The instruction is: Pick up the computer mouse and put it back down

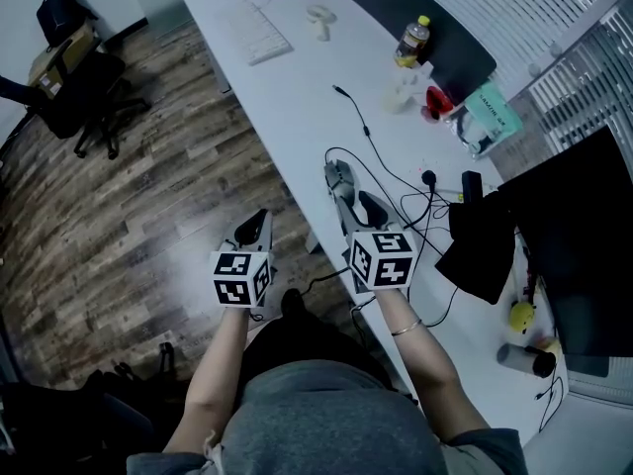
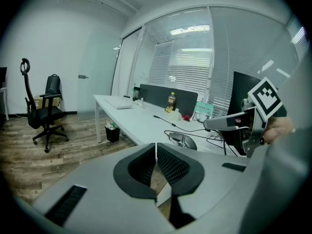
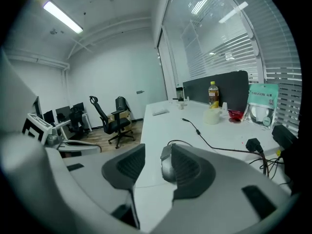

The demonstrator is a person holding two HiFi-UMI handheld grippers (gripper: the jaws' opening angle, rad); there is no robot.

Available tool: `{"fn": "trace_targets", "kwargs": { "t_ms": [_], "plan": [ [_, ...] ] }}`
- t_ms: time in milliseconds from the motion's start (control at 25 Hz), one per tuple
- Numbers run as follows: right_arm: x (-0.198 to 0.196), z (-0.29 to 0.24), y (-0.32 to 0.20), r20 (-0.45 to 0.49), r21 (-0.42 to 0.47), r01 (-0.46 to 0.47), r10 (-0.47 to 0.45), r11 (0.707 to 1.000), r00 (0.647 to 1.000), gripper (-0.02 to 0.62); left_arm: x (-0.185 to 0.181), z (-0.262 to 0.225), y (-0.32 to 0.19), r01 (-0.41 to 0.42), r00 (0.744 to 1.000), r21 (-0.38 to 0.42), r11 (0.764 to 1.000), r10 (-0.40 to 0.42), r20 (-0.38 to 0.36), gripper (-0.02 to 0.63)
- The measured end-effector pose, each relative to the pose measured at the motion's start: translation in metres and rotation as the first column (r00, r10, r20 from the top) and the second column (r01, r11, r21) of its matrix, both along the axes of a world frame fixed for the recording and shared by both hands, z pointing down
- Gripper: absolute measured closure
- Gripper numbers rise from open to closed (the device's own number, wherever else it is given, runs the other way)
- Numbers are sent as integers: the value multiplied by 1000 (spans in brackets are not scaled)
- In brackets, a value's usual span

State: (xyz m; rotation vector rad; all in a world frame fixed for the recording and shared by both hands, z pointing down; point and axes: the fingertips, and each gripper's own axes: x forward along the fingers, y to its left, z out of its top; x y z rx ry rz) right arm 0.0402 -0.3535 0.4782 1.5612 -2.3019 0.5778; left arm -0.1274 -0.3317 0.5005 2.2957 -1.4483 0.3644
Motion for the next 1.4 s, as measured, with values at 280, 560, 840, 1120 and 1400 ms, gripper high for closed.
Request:
{"fn": "trace_targets", "kwargs": {
  "t_ms": [280, 560, 840, 1120, 1400],
  "plan": [
    [3, -11, 20, 8, 26, -3, 2, 1000, 1000, 473, 2, -3, -1, -1, 1000, 5, 1000, 1, 5, 577],
    [10, -9, 35, 19, 23, -28, 27, 999, 999, 546, 5, -7, -2, -10, 1000, 16, 1000, 10, 13, 577],
    [21, -8, 47, 21, 30, -38, 37, 999, 999, 592, 3, -4, 0, -12, 1000, 9, 1000, 11, 22, 577],
    [27, -6, 53, 31, 29, -46, 45, 999, 999, 594, 4, -3, 4, -20, 999, 11, 1000, 20, 46, 577],
    [29, -5, 57, 16, 20, -53, 52, 998, 998, 594, 0, -2, 7, -15, 999, 7, 1000, 14, 47, 577]
  ]
}}
